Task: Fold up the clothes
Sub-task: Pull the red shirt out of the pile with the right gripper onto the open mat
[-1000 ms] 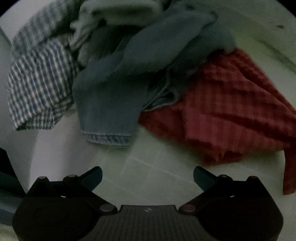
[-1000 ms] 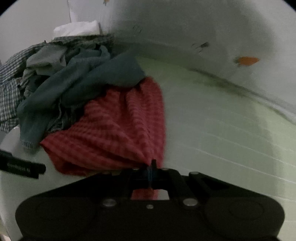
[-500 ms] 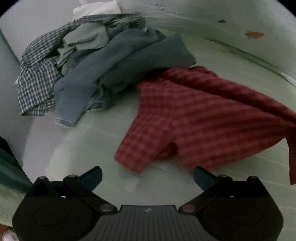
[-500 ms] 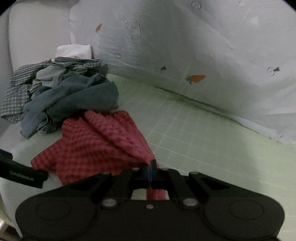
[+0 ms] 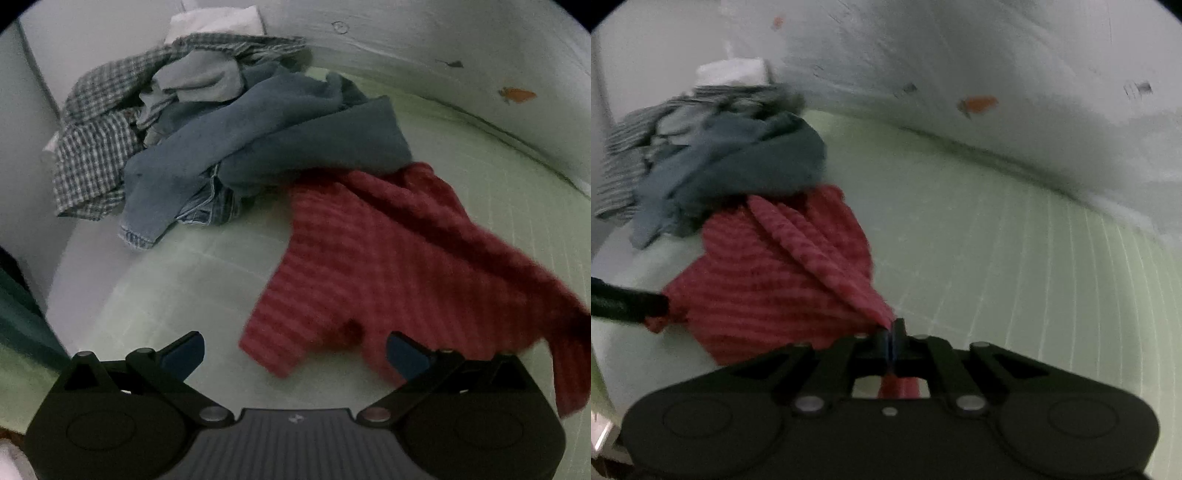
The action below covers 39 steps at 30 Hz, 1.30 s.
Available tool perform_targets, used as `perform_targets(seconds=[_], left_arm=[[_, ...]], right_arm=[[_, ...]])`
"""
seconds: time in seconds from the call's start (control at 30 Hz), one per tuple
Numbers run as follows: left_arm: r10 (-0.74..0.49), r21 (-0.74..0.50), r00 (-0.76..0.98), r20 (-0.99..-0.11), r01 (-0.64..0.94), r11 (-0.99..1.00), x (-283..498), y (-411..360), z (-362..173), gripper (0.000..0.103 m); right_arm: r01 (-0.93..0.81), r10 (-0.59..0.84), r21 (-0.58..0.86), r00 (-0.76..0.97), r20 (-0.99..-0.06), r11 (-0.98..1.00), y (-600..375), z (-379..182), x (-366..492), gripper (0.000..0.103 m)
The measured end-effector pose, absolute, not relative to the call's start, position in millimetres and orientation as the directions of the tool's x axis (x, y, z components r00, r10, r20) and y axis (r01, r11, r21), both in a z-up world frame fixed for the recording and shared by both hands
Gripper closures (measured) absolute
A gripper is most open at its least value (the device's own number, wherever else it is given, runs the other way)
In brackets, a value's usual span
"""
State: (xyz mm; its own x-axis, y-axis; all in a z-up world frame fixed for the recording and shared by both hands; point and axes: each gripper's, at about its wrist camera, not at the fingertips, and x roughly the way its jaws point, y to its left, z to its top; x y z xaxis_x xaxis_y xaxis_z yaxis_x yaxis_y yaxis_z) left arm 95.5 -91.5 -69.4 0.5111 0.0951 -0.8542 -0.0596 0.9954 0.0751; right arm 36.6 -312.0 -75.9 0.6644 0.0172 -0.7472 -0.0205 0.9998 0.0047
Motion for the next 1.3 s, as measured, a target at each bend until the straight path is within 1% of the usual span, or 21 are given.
perform_targets(seconds=[0.03, 0.07, 0.1, 0.13, 0.17, 0.23, 0.4, 0.53, 0.57, 0.6, 0.63, 0.67, 0.7, 0.77, 0.8, 0.87, 0.93, 0.97, 1.03, 1.17, 1.3], left_arm=[[0.080, 0.064, 0.513, -0.855, -0.050, 0.997, 106, -87, -69, 0.000], [0.066, 0.055, 0.514, -0.855, -0.037, 0.998, 116, -83, -70, 0.000], [0.052, 0.047, 0.515, -0.856, -0.024, 0.999, 127, -79, -71, 0.000], [0.039, 0.039, 0.515, -0.856, -0.010, 0.999, 138, -75, -73, 0.000], [0.025, 0.030, 0.516, -0.856, 0.003, 1.000, 149, -71, -74, 0.000], [-0.003, 0.014, 0.516, -0.856, 0.029, 0.999, 170, -62, -76, 0.000], [-0.075, -0.023, 0.495, -0.865, 0.110, 0.994, 225, -49, -85, 0.001], [-0.091, -0.017, 0.462, -0.882, 0.163, 0.987, 261, -49, -97, 0.019], [-0.093, -0.014, 0.454, -0.886, 0.175, 0.984, 270, -49, -100, 0.026], [-0.090, -0.008, 0.450, -0.888, 0.181, 0.983, 277, -49, -103, 0.030], [-0.081, 0.000, 0.454, -0.887, 0.175, 0.985, 282, -48, -105, 0.039], [-0.074, 0.003, 0.461, -0.885, 0.163, 0.987, 287, -46, -107, 0.043], [-0.072, -0.002, 0.467, -0.881, 0.150, 0.989, 291, -44, -108, 0.044], [-0.073, -0.016, 0.482, -0.873, 0.121, 0.993, 298, -38, -109, 0.046], [-0.074, -0.024, 0.489, -0.869, 0.106, 0.994, 301, -35, -109, 0.046], [-0.068, -0.030, 0.507, -0.859, 0.082, 0.996, 309, -30, -108, 0.048], [-0.056, -0.029, 0.522, -0.851, 0.059, 0.998, 318, -26, -107, 0.048], [-0.049, -0.028, 0.529, -0.847, 0.048, 0.998, 324, -25, -106, 0.048], [-0.047, -0.039, 0.525, -0.850, 0.025, 0.999, 334, -21, -104, 0.048], [-0.080, -0.112, 0.491, -0.868, -0.037, 0.993, 347, -11, -96, 0.050], [-0.093, -0.130, 0.480, -0.872, -0.044, 0.991, 343, -9, -92, 0.051]], right_arm=[[0.002, 0.009, 0.014, 0.665, -0.746, 1.000, -310, -77, 40, 0.081], [0.024, 0.006, 0.029, 0.673, -0.740, 0.999, -308, -77, 46, 0.074], [0.045, 0.004, 0.047, 0.681, -0.732, 0.998, -305, -77, 51, 0.062], [0.060, 0.002, 0.061, 0.690, -0.724, 0.996, -301, -76, 58, 0.057], [0.075, 0.001, 0.074, 0.699, -0.715, 0.994, -298, -75, 65, 0.056], [0.079, 0.004, 0.083, 0.706, -0.709, 0.993, -283, -77, 86, 0.048], [0.065, 0.021, 0.089, 0.680, -0.733, 0.994, -250, -101, 147, 0.046], [0.070, 0.026, 0.092, 0.643, -0.765, 0.993, -237, -121, 191, 0.046], [0.075, 0.019, 0.085, 0.631, -0.776, 0.994, -235, -126, 201, 0.046], [0.080, 0.011, 0.077, 0.617, -0.787, 0.994, -233, -131, 211, 0.045], [0.090, -0.002, 0.067, 0.609, -0.793, 0.994, -233, -134, 216, 0.043], [0.097, -0.012, 0.059, 0.602, -0.799, 0.994, -233, -138, 222, 0.040], [0.104, -0.020, 0.052, 0.594, -0.804, 0.993, -233, -141, 228, 0.035], [0.108, -0.028, 0.042, 0.577, -0.816, 0.993, -232, -148, 239, 0.035], [0.095, -0.023, 0.039, 0.569, -0.822, 0.995, -230, -150, 243, 0.037], [0.062, -0.019, 0.020, 0.567, -0.823, 0.998, -225, -152, 247, 0.051], [0.028, -0.005, 0.014, 0.577, -0.817, 1.000, -222, -150, 247, 0.093], [0.026, -0.004, 0.014, 0.579, -0.815, 1.000, -221, -149, 247, 0.100], [0.029, -0.028, -0.014, 0.588, -0.809, 0.999, -222, -146, 244, 0.101], [0.087, -0.179, -0.159, 0.601, -0.779, 0.983, -235, -139, 232, 0.102], [0.291, -0.362, -0.236, 0.530, -0.767, 0.927, -296, -137, 210, 0.102]])
